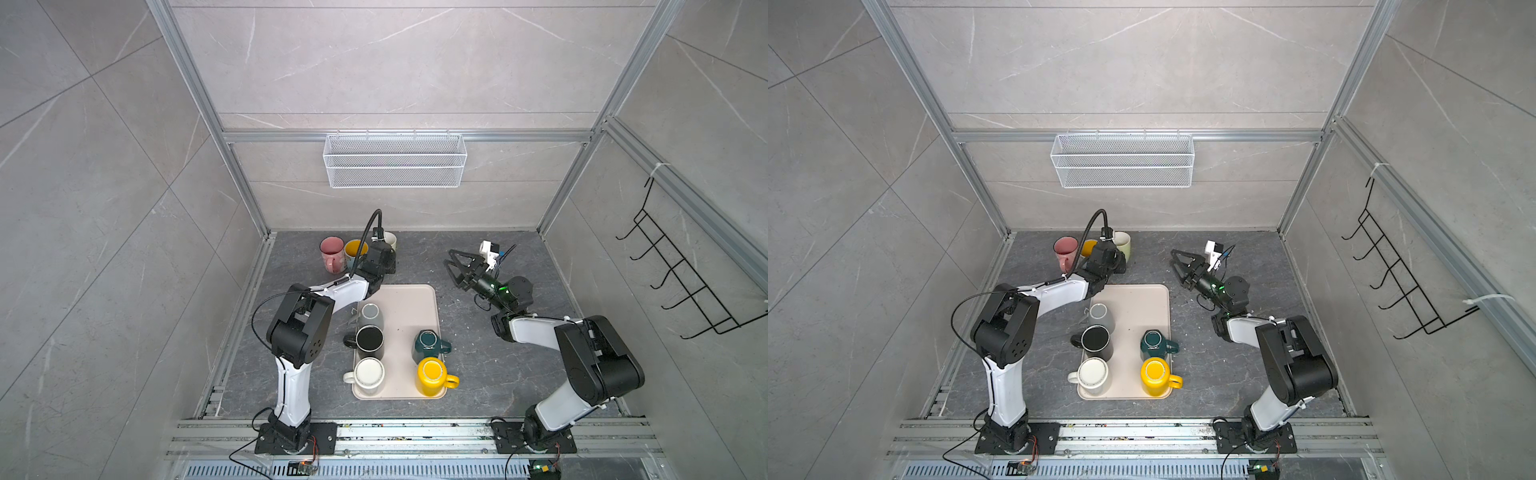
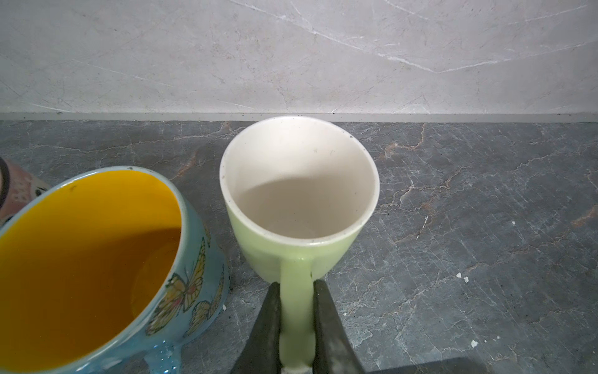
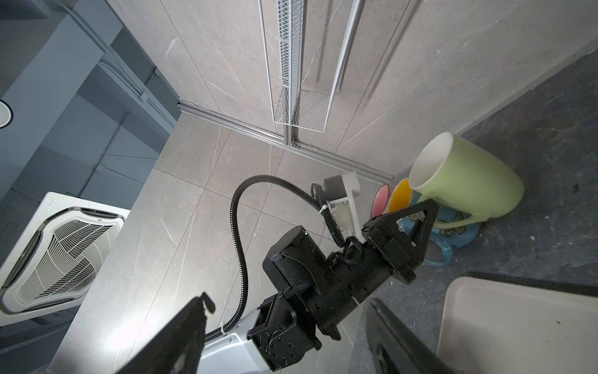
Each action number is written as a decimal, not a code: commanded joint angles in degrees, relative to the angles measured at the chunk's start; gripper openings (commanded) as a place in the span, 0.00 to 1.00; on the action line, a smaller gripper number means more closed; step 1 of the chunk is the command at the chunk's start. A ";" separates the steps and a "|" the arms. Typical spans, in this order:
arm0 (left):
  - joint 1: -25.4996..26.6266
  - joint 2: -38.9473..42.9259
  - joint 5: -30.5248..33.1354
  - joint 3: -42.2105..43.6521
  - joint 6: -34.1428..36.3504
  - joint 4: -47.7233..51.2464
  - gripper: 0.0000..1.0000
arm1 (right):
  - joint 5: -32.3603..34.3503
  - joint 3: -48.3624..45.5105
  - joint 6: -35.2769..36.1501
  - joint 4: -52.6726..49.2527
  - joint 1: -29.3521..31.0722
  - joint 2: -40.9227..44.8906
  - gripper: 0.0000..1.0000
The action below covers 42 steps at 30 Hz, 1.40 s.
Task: Turn the mug right side up
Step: 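Lower the upright light green mug beside the blue butterfly mug with the left gripper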
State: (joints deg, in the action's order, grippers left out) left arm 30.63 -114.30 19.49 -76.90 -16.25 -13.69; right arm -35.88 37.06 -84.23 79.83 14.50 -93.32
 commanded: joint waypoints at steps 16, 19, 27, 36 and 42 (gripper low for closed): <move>-0.13 -0.18 1.50 0.95 -5.27 -7.04 0.00 | -1.23 0.47 0.74 2.30 0.18 -1.59 0.80; -0.18 -0.47 1.35 1.22 -5.39 -7.05 0.00 | -1.30 0.47 0.84 2.34 0.18 -1.50 0.79; -0.12 0.21 1.61 2.84 -5.34 -6.49 0.00 | -1.21 0.64 0.82 2.32 0.18 -2.11 0.79; 0.00 0.37 1.26 4.30 -5.90 -5.95 0.06 | -1.30 0.82 0.86 2.35 0.15 -2.40 0.79; 0.42 0.92 0.99 4.84 -5.80 -5.78 0.15 | -1.31 0.80 0.82 2.35 0.16 -2.55 0.80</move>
State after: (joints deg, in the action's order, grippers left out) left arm 30.70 -114.80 19.59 -72.44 -21.08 -16.93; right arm -36.27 37.06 -84.25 80.03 14.50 -95.29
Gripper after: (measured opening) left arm 0.158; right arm 0.795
